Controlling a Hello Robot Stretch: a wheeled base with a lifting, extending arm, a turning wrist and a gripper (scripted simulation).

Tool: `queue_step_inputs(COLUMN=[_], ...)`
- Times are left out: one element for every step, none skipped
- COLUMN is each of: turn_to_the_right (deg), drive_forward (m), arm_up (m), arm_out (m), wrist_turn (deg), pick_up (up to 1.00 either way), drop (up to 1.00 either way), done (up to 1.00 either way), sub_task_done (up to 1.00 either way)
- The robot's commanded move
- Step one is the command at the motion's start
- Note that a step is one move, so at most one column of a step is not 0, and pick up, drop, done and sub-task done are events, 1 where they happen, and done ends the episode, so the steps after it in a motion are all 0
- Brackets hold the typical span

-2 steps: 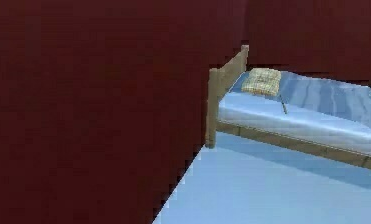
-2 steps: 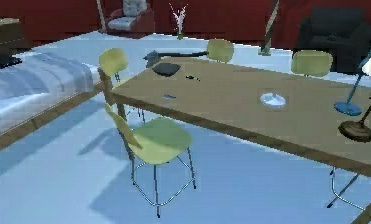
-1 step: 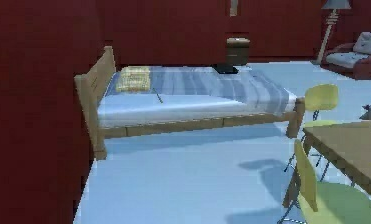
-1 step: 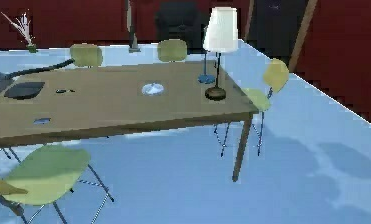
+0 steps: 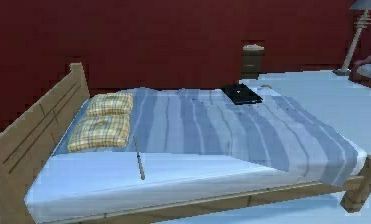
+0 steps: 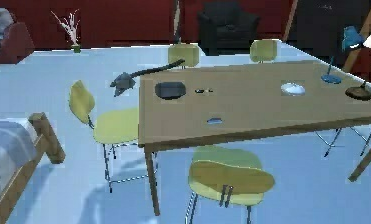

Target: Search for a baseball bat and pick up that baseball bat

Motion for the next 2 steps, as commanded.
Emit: queue_step_inputs(turn_to_the_right=[18.0,0.0], drive_forward=[0.0,0.1], arm_up=[0.0,0.0], arm_out=[0.0,0.0], wrist_turn=[0.0,0.0], pick_up=[0.0,0.0], drop=[0.0,0.0], done=[0.0,0.0], sub_task_done=[0.0,0.0])
